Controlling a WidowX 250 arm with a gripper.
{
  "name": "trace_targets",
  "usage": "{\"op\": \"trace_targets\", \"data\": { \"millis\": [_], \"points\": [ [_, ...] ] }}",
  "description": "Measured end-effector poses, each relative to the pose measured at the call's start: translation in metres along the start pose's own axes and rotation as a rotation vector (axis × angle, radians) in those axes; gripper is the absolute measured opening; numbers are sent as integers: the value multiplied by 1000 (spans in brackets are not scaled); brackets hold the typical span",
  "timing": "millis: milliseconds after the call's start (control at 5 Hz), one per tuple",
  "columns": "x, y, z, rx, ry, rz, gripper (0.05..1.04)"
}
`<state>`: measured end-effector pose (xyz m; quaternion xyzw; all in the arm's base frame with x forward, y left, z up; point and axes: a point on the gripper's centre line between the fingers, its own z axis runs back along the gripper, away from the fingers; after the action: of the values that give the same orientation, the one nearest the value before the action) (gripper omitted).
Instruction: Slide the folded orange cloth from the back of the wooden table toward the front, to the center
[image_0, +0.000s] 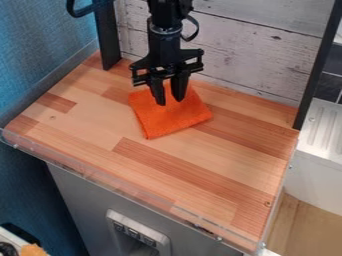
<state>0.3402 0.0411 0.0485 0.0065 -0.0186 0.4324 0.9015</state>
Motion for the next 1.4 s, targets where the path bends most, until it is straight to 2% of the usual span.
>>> {"op": "trace_targets", "data": {
  "millis": [200,400,800,1000,1400],
  "points": [
    [0,1,-11,30,12,50,155],
    [2,-4,-18,44,14,72,67],
    [5,-12,-33,56,47,93,62],
    [2,-14,-34,45,64,26,62],
    [-27,-3,-37,9,106,-276,61]
  ]
}}
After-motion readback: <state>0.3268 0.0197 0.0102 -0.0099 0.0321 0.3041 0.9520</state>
